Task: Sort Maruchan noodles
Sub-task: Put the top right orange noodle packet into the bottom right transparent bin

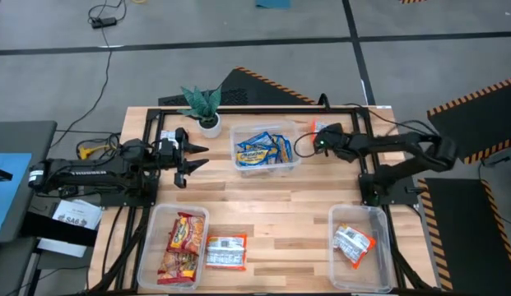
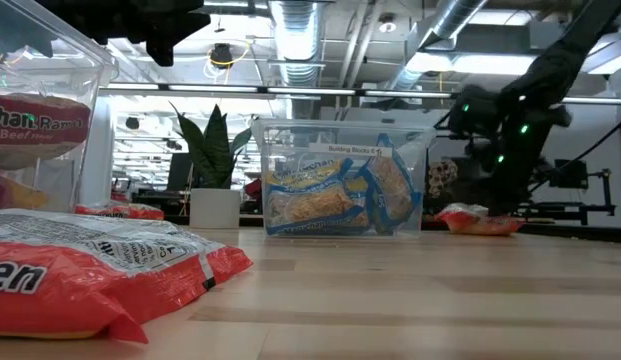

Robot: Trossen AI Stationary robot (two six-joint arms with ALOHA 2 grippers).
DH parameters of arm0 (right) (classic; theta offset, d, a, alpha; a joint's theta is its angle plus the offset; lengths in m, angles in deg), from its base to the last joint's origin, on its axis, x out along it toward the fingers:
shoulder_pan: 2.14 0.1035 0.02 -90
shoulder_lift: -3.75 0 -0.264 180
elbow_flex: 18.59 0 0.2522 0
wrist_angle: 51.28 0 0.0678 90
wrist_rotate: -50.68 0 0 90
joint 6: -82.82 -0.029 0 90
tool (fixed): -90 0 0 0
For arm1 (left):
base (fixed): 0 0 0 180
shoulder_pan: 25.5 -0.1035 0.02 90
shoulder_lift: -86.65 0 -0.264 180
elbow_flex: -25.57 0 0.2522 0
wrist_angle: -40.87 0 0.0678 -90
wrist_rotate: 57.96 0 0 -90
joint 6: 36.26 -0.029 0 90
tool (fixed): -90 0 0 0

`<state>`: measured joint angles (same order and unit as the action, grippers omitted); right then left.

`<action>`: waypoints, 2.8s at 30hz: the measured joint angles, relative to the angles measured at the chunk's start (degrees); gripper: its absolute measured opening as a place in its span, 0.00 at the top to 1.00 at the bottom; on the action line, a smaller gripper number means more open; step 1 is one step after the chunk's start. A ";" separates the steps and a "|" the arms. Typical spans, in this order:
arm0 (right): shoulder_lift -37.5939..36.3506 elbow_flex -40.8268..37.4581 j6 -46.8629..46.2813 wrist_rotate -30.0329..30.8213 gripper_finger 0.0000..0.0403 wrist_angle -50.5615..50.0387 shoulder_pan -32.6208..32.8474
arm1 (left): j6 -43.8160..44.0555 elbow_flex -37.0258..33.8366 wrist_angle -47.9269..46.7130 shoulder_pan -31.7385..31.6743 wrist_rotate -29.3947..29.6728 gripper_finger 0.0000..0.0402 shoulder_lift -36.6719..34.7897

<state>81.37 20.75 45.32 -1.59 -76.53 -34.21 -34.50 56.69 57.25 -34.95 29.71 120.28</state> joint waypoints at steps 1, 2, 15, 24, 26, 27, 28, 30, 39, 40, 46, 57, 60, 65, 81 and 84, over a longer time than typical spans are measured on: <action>-1.96 0.00 -0.01 0.36 0.98 -1.61 0.83 | -0.02 0.00 -0.07 0.00 0.00 0.61 0.00; -3.98 0.00 -0.02 1.11 0.98 -2.75 1.63 | -0.02 0.00 -0.19 0.00 0.00 0.61 0.00; -33.36 0.02 2.24 7.68 0.98 -8.97 10.41 | -0.02 0.02 -0.32 -0.01 0.98 0.61 0.02; -45.67 1.24 9.42 -4.43 0.98 -4.56 23.44 | -1.09 0.02 -0.82 -0.02 1.73 0.61 0.02; -47.02 3.47 9.54 -9.40 0.98 -4.58 27.45 | -1.09 0.02 -0.82 -0.01 1.72 0.61 0.02; -47.49 4.68 9.53 -12.29 0.98 -4.60 29.79 | -1.09 0.02 -0.82 -0.02 1.73 0.61 0.02; -47.77 6.00 9.49 -15.26 0.98 -4.71 32.06 | -1.09 0.02 -0.80 0.00 1.70 0.61 0.02; -47.72 8.63 8.48 -21.56 0.98 -4.70 37.07 | -1.09 0.02 -0.82 -0.02 1.72 0.61 0.02; -40.93 18.03 -16.06 -30.52 0.97 -19.23 63.25 | -1.02 0.02 -1.52 -0.02 1.72 0.61 0.01; -39.47 18.58 -20.39 -30.48 0.97 -20.88 66.03 | -1.01 0.02 -1.76 -0.02 1.73 0.61 0.02; -31.09 20.18 -41.69 -30.23 0.97 -24.45 80.17 | -0.84 0.02 -2.55 -0.02 1.73 0.61 0.02; -25.00 21.27 -70.52 -30.21 0.96 -31.45 92.81 | -0.43 0.02 -2.55 -0.02 2.26 0.61 0.02; -25.16 21.27 -74.91 -30.21 0.94 -33.98 93.70 | -0.43 0.02 -2.52 -0.02 3.17 0.61 0.02; -25.57 21.27 -76.52 -30.20 0.89 -34.97 93.79 | -0.90 0.02 -2.52 -0.02 3.22 0.61 0.02; -25.48 21.24 -76.22 -30.22 0.88 -36.42 90.57 | -1.05 0.02 -2.52 -0.02 3.21 0.61 0.02; -25.46 21.24 -73.66 -30.25 0.88 -36.40 89.80 | -1.05 0.02 -2.52 -0.02 3.21 0.61 0.02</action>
<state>55.91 42.00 -28.33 -31.83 -112.94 55.59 -35.55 56.71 54.73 -34.98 32.93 120.30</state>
